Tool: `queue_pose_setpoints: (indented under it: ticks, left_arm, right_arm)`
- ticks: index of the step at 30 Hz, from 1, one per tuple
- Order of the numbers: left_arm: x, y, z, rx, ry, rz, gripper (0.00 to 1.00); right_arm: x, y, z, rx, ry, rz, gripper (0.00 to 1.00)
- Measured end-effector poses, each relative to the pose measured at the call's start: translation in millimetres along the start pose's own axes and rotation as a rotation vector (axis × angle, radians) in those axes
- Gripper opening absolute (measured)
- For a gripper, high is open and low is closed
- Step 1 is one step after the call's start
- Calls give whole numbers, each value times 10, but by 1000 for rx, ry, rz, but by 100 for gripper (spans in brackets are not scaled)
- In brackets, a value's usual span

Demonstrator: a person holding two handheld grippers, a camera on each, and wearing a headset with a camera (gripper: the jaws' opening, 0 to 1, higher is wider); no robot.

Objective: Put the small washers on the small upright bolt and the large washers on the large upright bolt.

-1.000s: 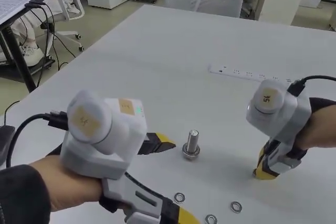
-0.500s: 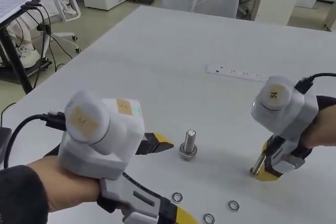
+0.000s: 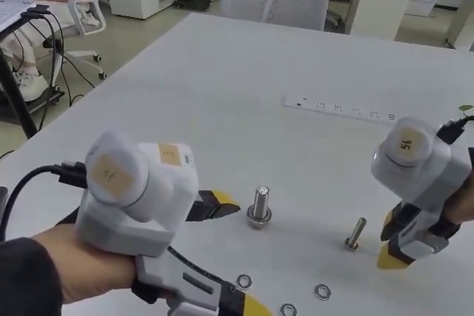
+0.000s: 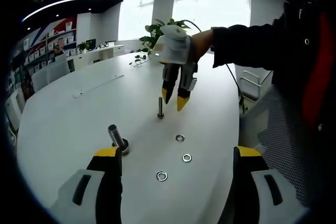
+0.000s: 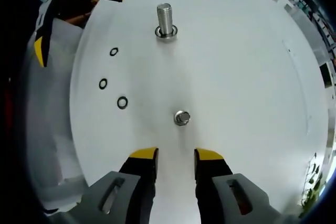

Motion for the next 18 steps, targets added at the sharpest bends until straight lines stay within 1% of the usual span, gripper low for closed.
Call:
queue_pose_setpoints:
  ticks: [10,18]
  left_arm:
    - [23,-24,-27,-10,-5,1,87]
    - [47,-52,-59,-23,-9,2,87]
  right_arm:
    - [2,200,28,-1,-4,-14,29]
    - [-31,348,-14,16,-4,-27,29]
Point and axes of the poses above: the centre of the closed fingertips' face, and the gripper's own axes: x roughly backward along the fingers, y roughly to its left, z roughly out of its underside, the point moved 6 cm from there along x, roughly backward along the fingers, and after that the axes turned 5 degrees about -y, right-handed, at the moved point
